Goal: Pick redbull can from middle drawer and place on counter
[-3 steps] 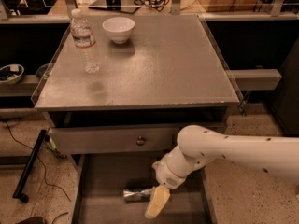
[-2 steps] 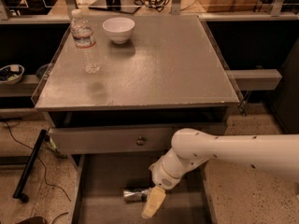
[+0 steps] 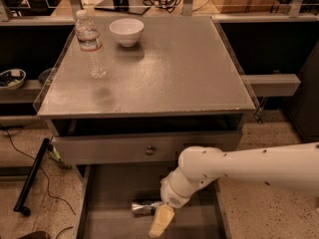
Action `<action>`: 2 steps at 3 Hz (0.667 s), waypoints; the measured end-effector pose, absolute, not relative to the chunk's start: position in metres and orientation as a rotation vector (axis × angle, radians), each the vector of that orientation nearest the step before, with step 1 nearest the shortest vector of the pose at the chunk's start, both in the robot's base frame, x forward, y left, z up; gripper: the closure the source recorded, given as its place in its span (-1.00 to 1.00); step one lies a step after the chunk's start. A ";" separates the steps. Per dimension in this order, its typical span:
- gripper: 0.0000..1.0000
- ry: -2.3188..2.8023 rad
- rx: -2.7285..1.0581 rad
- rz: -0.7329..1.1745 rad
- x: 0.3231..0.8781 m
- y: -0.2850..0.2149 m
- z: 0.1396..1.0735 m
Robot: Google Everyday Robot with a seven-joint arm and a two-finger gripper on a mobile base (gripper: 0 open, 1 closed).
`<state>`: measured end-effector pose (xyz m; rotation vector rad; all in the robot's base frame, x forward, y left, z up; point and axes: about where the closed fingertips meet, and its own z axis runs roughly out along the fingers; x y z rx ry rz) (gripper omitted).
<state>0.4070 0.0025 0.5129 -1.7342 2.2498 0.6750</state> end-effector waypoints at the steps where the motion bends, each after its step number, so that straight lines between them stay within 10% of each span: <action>1: -1.00 2.251 -1.699 0.516 0.414 0.004 0.506; 2: -1.00 2.214 -1.704 0.523 0.421 0.012 0.501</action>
Offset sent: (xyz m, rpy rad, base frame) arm 0.0051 0.0008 -0.0054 -0.0412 -0.0712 -0.0314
